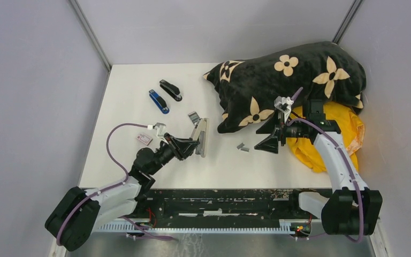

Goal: Unload the staples from the stapler
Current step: Unload the staple at the center of the board.

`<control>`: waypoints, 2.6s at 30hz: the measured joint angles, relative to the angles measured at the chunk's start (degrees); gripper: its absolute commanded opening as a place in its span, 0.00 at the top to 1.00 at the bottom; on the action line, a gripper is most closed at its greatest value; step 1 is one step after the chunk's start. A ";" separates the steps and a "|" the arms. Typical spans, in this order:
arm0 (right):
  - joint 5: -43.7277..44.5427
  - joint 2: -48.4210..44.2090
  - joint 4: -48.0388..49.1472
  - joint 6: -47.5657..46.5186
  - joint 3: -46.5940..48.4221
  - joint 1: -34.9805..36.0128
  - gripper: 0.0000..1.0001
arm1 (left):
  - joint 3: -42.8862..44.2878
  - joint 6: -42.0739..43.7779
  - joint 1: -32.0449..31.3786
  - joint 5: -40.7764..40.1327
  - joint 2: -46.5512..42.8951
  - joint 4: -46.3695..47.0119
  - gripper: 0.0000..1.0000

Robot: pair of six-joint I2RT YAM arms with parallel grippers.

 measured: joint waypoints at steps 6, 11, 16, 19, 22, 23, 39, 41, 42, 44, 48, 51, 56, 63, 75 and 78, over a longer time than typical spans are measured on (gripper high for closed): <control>-5.40 -3.65 1.86 -0.66 -3.76 -1.68 0.01 | -0.04 0.04 -3.32 -0.17 1.09 2.86 0.97; -7.30 -3.43 2.71 -1.09 -4.24 -1.73 0.01 | -0.04 0.13 -5.18 -0.59 1.38 3.98 0.97; -6.56 -2.05 3.76 -0.37 -4.24 -1.70 0.01 | 0.50 0.28 -6.34 -1.33 3.23 5.40 0.97; -5.03 -1.46 4.79 0.92 -4.24 -1.70 0.01 | 2.19 0.79 -8.31 -1.73 5.44 5.84 0.97; -4.26 -1.49 5.14 1.99 -4.24 -1.70 0.01 | 4.57 1.53 -10.75 -1.68 8.46 6.45 0.97; -4.13 -1.55 5.27 2.12 -4.24 -1.70 0.01 | 5.22 1.68 -11.56 -1.70 9.42 6.67 0.97; -3.76 -2.58 6.34 2.80 -4.33 -0.63 0.01 | 13.20 2.34 -16.04 -1.57 23.37 15.50 0.97; -2.99 -2.29 6.60 2.36 -4.33 0.81 0.01 | 14.78 2.34 -16.44 -1.03 26.18 16.85 0.97; -2.62 -2.08 6.75 2.12 -4.33 1.42 0.01 | 15.47 2.34 -16.68 -0.87 27.32 17.14 0.97; -2.01 -1.44 7.04 1.62 -4.35 2.69 0.01 | 16.31 2.36 -17.14 -0.79 28.61 17.51 0.97; -0.09 -0.85 9.73 2.82 -5.49 4.02 0.01 | 17.25 2.82 -18.29 -0.94 29.31 17.75 0.97; 1.33 -0.52 14.25 6.29 -7.34 4.33 0.01 | 18.27 2.82 -18.67 -1.44 29.31 18.10 0.97; 0.28 1.29 19.21 10.10 -8.24 4.59 0.01 | 21.64 2.78 -18.67 -2.27 30.29 20.17 0.97; -4.85 2.69 12.59 3.37 -6.23 5.42 0.01 | 26.18 2.75 -18.67 -2.73 31.23 21.53 0.97; -5.60 3.08 4.94 -0.15 -1.14 5.51 0.01 | 27.19 2.71 -18.99 -2.69 31.23 23.52 0.97; -5.27 3.04 8.17 3.89 -1.20 5.51 0.01 | 27.19 2.71 -19.06 -2.67 31.23 24.11 0.97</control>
